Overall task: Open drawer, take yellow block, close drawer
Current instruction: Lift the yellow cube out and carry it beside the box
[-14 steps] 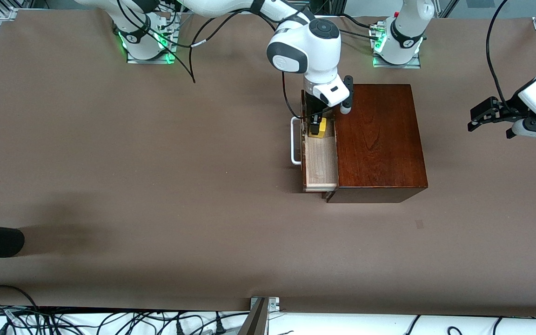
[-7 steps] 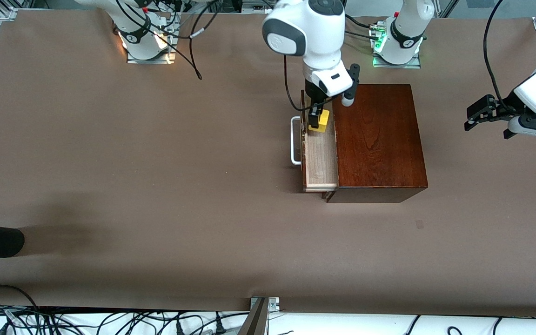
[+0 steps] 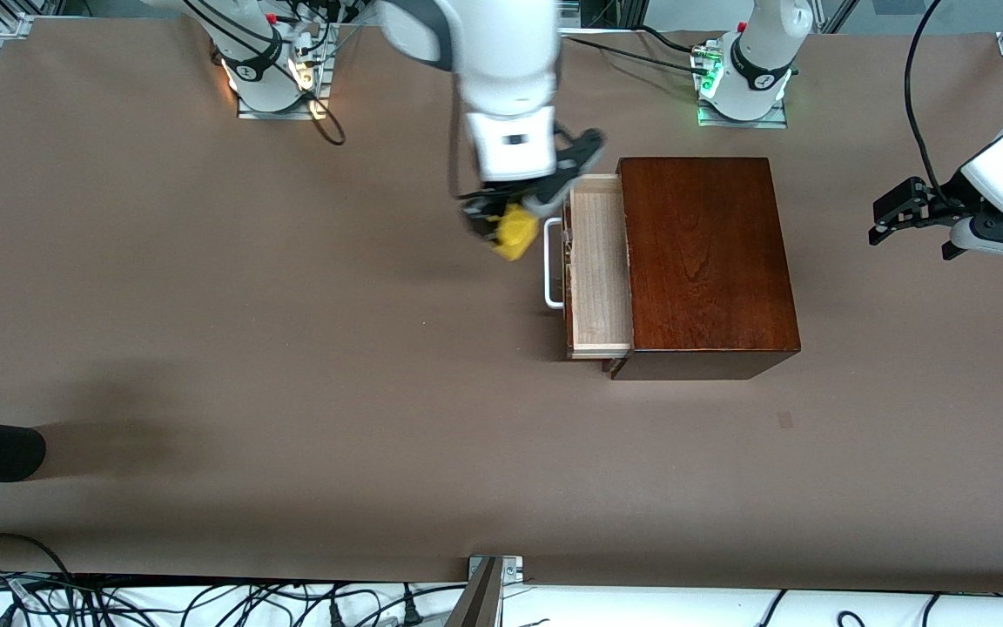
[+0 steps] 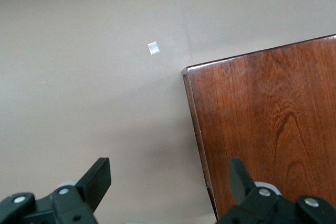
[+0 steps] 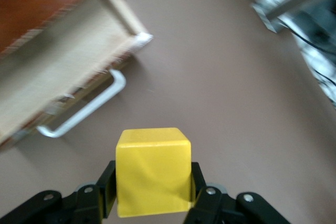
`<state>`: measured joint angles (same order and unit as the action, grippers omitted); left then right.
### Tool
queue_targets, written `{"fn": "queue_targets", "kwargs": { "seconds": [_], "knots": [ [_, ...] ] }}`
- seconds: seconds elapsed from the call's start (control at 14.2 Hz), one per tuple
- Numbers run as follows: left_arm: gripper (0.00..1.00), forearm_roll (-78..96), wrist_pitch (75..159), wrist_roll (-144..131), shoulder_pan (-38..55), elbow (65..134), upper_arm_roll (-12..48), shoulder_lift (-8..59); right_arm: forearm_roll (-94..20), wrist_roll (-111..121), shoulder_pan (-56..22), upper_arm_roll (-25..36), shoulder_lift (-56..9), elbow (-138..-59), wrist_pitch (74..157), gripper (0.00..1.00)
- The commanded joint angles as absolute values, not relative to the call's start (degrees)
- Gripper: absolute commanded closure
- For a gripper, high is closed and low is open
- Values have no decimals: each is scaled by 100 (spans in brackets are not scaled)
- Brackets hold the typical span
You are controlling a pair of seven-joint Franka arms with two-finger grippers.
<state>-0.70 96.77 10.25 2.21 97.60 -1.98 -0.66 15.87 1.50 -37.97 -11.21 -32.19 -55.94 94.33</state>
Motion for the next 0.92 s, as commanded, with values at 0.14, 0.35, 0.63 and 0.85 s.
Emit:
{"fn": "queue_targets", "kwargs": {
  "seconds": [0.14,0.35,0.63,0.85],
  "knots": [
    [0,-70,9554,967,229,9659,-185,-53,522,141,-2324,-1134,-2200,-6578,9114,100],
    [0,-70,9545,967,237,9650,-176,-35,185,211,-1435,-1125,-1452,-7985,9333,100],
    [0,-70,9519,967,229,9650,-176,-35,167,193,-617,-1134,-564,-10094,10500,100],
    [0,-70,9510,958,237,9642,-167,-53,193,123,-309,-1116,-510,-10939,11063,100]
  ]
}}
